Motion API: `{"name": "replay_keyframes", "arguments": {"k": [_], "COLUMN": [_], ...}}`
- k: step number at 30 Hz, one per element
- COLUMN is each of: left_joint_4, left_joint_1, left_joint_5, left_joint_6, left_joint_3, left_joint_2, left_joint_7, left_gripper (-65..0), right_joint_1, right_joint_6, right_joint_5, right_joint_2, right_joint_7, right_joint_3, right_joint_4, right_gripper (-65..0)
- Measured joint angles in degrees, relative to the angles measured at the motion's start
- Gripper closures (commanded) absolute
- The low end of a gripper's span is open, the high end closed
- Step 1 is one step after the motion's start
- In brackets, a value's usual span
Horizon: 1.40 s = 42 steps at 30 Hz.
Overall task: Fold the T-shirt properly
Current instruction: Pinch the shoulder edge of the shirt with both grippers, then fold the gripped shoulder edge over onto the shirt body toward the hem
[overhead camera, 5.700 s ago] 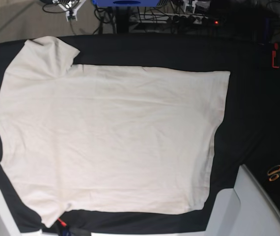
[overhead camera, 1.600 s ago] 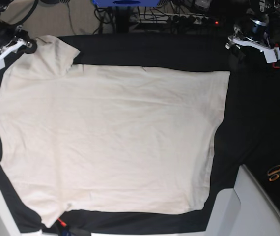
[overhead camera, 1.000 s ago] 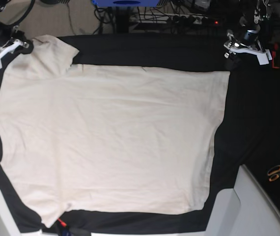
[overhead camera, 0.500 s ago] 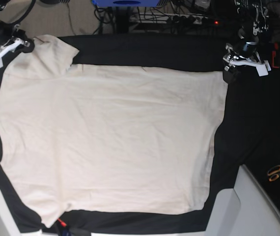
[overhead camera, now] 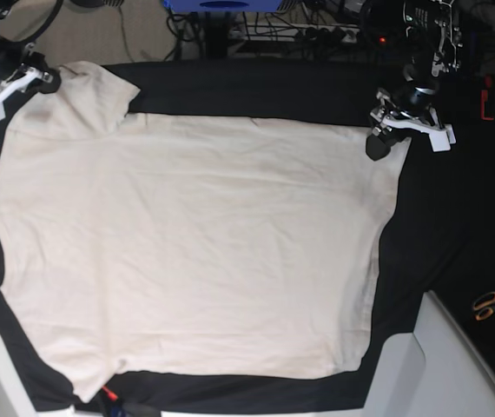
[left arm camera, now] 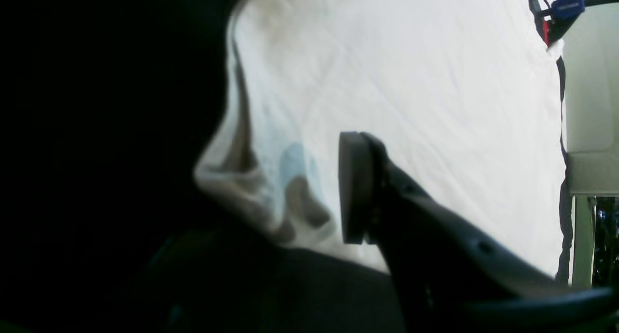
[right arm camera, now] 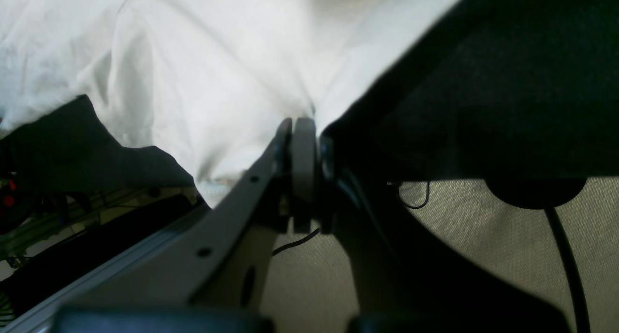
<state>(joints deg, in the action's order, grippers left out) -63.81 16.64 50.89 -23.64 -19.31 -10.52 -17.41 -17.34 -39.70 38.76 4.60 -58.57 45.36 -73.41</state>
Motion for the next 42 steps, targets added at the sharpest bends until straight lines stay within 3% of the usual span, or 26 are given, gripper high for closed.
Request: {"name": "replay_keyframes", "arguments": {"k": [3,4,13,17,23,26,31,38,42], "left_joint_4": [0.26,0.26,-0.11,-2.82,-12.61,-17.33,-20.98,-20.92,-20.52], "left_joint_1": [-0.13,-0.13,0.24,2.36,4.31,5.79,4.17,1.29,-0.55], "left_joint_5": [-0.20,-0.48,-0.50,-1.81,-11.15,-11.80,-12.52,-12.35,-12.35], "left_joint_6": [0.74,0.87,0.92,0.94,8.61,8.72,11.21,11.89,12.20], "left_joint_3": [-0.15,-0.13,-0.13,-0.07,0.66,0.87,0.63,0.66,0.68], "left_joint_2": [0.00,-0.11,-0.20,-0.26,1.11,1.75,1.57,1.46,1.53], "left_joint_7": [-0.15,-0.42,-1.03,-1.53,-2.54,-3.10,-13.75,-14.40,-14.97], "left_gripper": [-1.8,0.0,0.0,0.0,0.0,0.0,0.0,0.0,0.0], "right_joint_1": [0.00,0.00,-1.38,-1.14,2.10,3.91,7.87,12.15,14.97], "right_joint_6": [0.00,0.00,0.00,0.02,0.00,-0.02,-0.02,-0.02,0.00], "right_joint_5": [-0.02,-0.02,-0.04,-0.22,-0.28,-0.20,-0.22,-0.24,-0.22], "right_joint_2": [-0.02,0.00,-0.04,0.09,0.94,1.95,3.23,3.87,6.47], "right_joint_7": [0.00,0.00,-0.22,-3.74,-8.07,-9.22,-12.59,-13.94,-13.42], "right_joint_3": [0.00,0.00,-0.02,-0.02,-0.11,-0.22,-0.13,-0.13,-3.96], "right_joint_4": [0.00,0.00,-1.92,-6.75,-10.16,-10.21,-10.21,-10.21,-9.46], "right_gripper": [-0.5,-0.5,-0.5,-0.5,-0.5,-0.5,-0.5,-0.5,-0.5]}}
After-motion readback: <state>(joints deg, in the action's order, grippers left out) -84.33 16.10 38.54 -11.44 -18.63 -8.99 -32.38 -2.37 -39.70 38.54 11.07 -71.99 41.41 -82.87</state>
